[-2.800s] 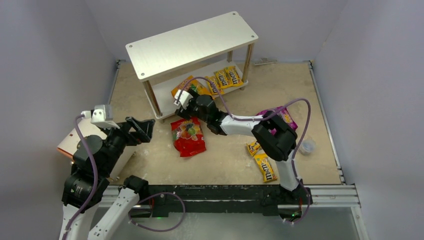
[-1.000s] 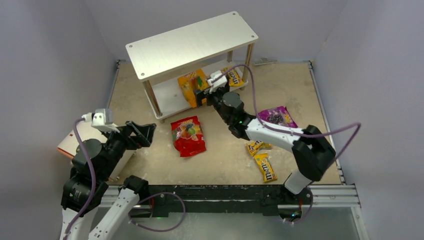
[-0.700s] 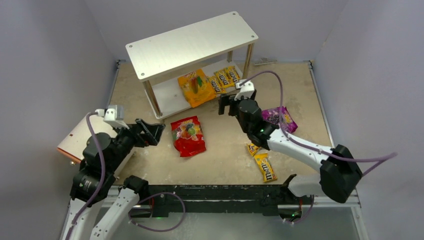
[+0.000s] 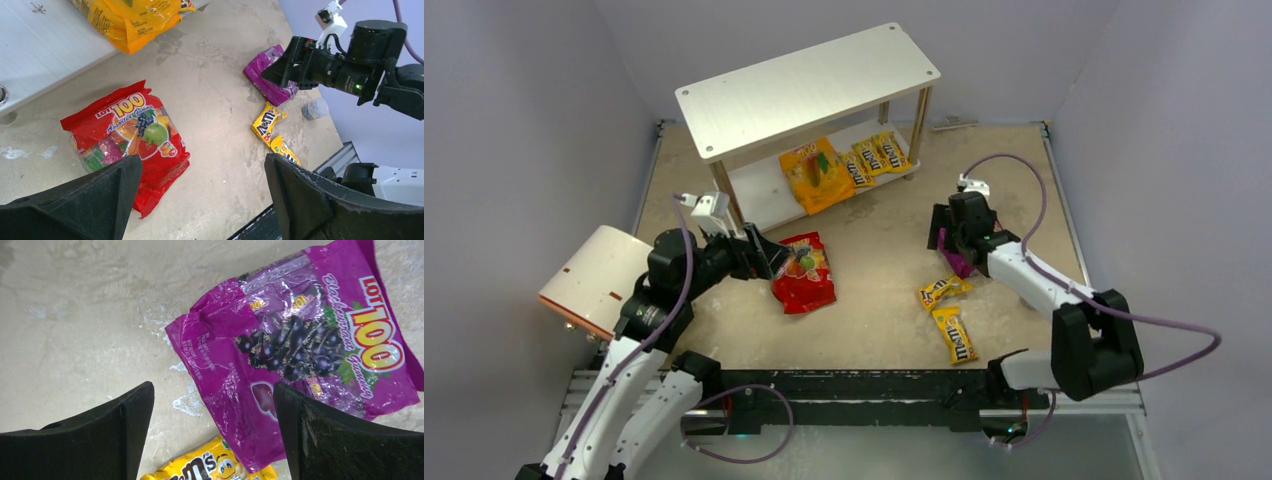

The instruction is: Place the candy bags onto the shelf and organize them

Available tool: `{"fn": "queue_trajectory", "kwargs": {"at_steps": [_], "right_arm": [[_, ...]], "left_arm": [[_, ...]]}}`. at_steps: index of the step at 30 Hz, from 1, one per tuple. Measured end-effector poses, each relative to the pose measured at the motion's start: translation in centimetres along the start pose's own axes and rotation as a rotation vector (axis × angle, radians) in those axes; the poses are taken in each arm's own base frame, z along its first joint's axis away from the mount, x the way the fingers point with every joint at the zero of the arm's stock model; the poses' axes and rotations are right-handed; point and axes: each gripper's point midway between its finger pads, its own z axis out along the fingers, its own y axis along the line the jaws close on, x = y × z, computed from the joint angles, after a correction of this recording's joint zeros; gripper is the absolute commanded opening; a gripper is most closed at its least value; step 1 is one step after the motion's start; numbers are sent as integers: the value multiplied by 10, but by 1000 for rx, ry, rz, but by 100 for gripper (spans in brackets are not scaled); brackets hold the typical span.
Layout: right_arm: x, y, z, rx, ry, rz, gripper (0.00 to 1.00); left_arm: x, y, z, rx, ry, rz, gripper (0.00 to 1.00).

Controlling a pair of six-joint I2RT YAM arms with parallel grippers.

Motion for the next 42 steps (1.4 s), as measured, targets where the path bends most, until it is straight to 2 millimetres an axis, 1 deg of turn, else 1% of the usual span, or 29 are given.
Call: {"fn": "queue_trajectory", "kwargs": {"at_steps": [1,4,7,8,9,12,13,14,16,18,19,20,22,25,27,29,32,33,35,36,38,40,42], "right_arm": [[3,0,3,5,25,-15,89],[7,-2,12,41,81,-51,81],[9,-5,20,73,105,-79,76],[11,-6,23,80,117,-92,73],[15,-7,26,88,131,-102,71],[23,-14,37,133,164,-140,61],[23,-16,39,149,167,-148,52],[22,-17,40,165,166,-154,41],[18,-20,43,192,157,-168,22],[13,-22,44,209,144,-181,8],[11,-23,43,216,136,-189,4],[9,-24,42,217,130,-198,0],[2,-24,37,205,110,-219,0],[-8,-17,23,127,53,-251,0],[-14,-8,12,43,4,-270,0],[-21,9,-2,-71,-54,-301,0],[-28,42,-21,-225,-129,-378,0],[-26,59,-27,-283,-152,-423,0],[-17,84,-36,-376,-166,-497,0],[-9,99,-42,-437,-168,-541,0],[8,119,-51,-537,-167,-606,0],[28,137,-63,-654,-166,-667,0],[42,148,-74,-737,-171,-706,0]], "left_arm": [[0,0,1,1,3,-1,100],[0,0,4,7,2,0,100],[2,0,7,16,5,0,100],[2,0,7,18,8,0,100],[3,0,8,20,10,-1,100],[2,-1,11,25,12,0,100],[2,-1,12,26,13,-1,100],[2,0,12,25,15,-1,100],[2,0,13,25,15,-2,100],[2,0,13,26,15,-4,100],[2,-1,13,27,13,-8,100],[1,-1,14,28,13,-12,100],[2,-1,16,29,16,-26,100],[5,1,23,26,34,-50,100],[8,2,29,29,50,-65,100],[12,2,36,34,77,-91,100],[21,3,47,53,122,-132,100],[25,3,51,60,138,-147,100],[30,3,57,70,167,-173,100],[32,3,59,75,176,-185,100],[36,2,64,87,195,-212,100],[42,1,70,103,215,-249,100],[50,2,75,114,235,-284,100]]}}
